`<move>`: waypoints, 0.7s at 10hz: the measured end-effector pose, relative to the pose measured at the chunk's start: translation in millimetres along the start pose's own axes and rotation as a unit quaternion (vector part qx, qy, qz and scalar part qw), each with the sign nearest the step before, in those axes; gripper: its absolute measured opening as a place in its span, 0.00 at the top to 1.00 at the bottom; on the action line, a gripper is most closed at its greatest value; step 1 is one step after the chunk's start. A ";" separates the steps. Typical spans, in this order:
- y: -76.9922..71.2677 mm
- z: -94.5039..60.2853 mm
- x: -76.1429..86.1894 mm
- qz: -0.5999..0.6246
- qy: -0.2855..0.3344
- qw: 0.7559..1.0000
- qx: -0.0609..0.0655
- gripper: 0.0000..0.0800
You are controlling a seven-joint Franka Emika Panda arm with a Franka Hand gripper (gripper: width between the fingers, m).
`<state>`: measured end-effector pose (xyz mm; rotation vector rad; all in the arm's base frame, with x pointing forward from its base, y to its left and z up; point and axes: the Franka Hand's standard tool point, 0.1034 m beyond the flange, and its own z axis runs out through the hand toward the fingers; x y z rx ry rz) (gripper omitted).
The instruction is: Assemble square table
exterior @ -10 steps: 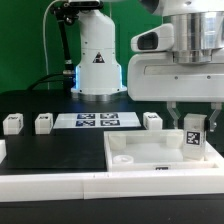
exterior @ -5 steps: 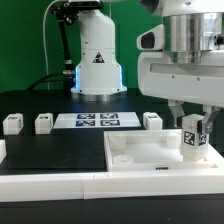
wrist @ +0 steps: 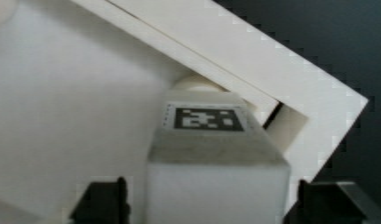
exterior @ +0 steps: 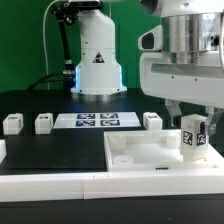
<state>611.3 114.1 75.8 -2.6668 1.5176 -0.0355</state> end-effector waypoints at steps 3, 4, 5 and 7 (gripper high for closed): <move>-0.9 -0.4 -1.1 -0.114 0.000 0.993 0.000 0.20; -1.1 -0.4 -1.4 -0.174 0.000 0.985 0.000 0.19; -1.6 -0.7 -1.7 -0.203 0.000 0.979 0.000 0.19; -2.9 -1.9 -0.1 -0.317 0.001 0.948 0.001 0.19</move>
Offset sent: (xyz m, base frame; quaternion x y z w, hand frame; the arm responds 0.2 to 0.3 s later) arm 0.0006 0.0058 0.0018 -0.0017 -0.0054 -0.2464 0.9691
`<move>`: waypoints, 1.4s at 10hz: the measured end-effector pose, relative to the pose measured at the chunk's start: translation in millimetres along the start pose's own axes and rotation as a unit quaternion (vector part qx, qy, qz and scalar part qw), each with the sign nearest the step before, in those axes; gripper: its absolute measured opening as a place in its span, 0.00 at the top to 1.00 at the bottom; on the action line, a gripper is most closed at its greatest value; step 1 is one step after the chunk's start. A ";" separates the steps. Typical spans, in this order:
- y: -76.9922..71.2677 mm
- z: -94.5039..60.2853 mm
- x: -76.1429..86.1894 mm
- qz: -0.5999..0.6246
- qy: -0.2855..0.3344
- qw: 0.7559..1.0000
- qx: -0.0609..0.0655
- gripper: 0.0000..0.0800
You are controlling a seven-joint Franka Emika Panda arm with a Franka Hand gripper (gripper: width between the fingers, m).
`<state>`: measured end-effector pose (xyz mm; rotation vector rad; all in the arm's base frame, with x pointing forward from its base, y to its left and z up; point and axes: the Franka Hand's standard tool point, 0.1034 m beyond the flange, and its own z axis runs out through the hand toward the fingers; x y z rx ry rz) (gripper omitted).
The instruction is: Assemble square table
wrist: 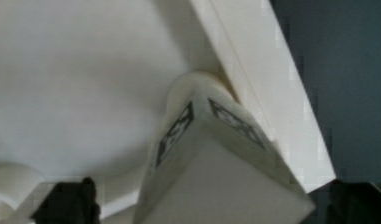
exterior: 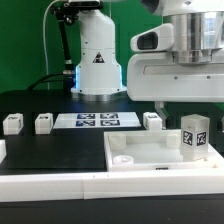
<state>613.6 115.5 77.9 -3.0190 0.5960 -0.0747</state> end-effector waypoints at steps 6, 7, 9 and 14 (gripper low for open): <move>4.0 1.2 1.9 -0.253 -0.001 0.968 -0.002 0.19; 3.8 1.2 1.7 -0.287 -0.001 0.958 -0.002 0.19; 3.5 1.3 1.7 -0.326 0.000 0.945 -0.002 0.19; 1.8 1.5 0.5 -0.326 0.000 0.945 -0.001 0.33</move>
Offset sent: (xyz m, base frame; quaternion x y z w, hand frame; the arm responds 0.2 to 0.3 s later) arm 0.0031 0.0017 -0.0021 0.0054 -0.0204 -0.2381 0.9710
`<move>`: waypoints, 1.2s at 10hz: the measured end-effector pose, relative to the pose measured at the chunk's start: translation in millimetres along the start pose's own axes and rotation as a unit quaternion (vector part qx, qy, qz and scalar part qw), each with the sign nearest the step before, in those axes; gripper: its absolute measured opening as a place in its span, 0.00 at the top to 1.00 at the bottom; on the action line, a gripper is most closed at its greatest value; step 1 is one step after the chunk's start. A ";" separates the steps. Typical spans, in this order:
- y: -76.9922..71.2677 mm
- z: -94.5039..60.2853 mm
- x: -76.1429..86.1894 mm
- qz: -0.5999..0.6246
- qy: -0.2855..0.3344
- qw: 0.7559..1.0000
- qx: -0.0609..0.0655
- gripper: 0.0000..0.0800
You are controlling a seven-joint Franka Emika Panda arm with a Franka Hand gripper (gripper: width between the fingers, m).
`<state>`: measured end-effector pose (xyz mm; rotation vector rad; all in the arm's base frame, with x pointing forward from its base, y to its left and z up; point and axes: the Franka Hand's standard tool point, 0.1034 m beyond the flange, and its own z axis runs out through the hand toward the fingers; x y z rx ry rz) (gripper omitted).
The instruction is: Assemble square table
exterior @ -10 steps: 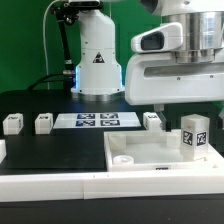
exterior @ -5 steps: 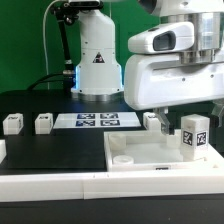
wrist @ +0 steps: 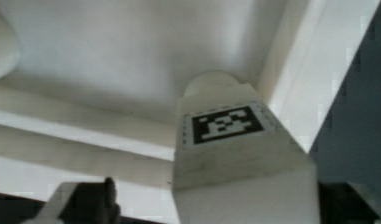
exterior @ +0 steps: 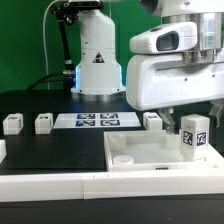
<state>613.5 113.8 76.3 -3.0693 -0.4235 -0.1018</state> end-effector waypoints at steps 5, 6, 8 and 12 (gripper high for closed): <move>0.3 0.1 -0.2 0.011 0.000 1.000 0.000 0.64; 0.4 0.1 -0.2 0.014 0.000 1.000 0.000 0.64; 0.2 0.3 -0.2 0.082 0.001 0.997 0.001 0.64; -3.9 1.4 0.1 0.265 0.012 0.964 0.001 0.64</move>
Offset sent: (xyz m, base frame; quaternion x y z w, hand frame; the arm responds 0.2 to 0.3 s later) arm 0.0000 0.0000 0.0000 0.0000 0.0000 0.0000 1.0000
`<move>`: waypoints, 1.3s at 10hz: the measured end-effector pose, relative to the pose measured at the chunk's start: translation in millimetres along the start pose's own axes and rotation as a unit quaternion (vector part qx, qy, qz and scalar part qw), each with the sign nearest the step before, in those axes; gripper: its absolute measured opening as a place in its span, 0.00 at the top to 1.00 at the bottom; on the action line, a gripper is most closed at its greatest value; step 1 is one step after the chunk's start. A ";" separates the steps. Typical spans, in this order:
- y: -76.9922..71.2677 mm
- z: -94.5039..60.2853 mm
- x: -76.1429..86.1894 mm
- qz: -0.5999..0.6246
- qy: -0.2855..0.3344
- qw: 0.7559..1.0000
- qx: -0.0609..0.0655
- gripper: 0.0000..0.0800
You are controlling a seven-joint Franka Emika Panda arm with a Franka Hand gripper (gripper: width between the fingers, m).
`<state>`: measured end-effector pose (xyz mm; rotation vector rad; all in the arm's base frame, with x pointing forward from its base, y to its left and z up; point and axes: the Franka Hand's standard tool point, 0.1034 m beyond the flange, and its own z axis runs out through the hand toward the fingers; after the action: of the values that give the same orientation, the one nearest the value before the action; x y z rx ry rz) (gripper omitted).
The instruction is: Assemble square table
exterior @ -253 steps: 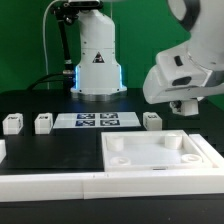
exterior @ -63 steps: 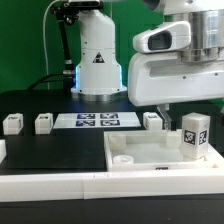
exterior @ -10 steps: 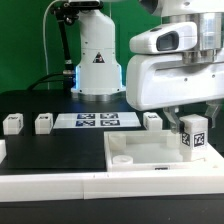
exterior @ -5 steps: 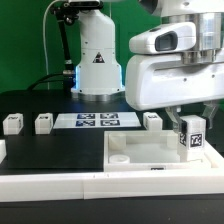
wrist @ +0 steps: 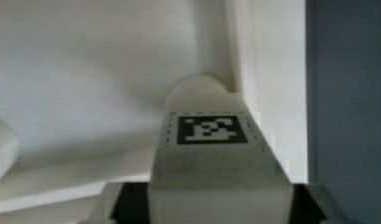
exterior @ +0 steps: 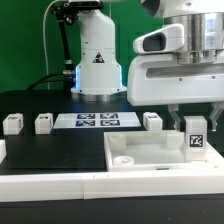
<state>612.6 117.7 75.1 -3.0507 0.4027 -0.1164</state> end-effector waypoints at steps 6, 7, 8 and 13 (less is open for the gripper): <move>1.8 1.0 0.1 0.266 0.001 0.964 -0.001 0.63; 1.3 1.1 0.1 0.307 0.003 0.952 -0.001 0.63; 0.6 1.1 -0.7 0.352 0.003 0.936 -0.002 0.63; -0.4 1.3 -1.9 0.402 0.002 0.916 -0.003 0.63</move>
Offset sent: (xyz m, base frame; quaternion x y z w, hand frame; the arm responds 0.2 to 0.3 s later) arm -0.0010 0.0006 -0.0012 0.0029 -0.0052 0.2359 0.9717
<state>611.0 118.6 73.7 -2.6176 1.5857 -0.0723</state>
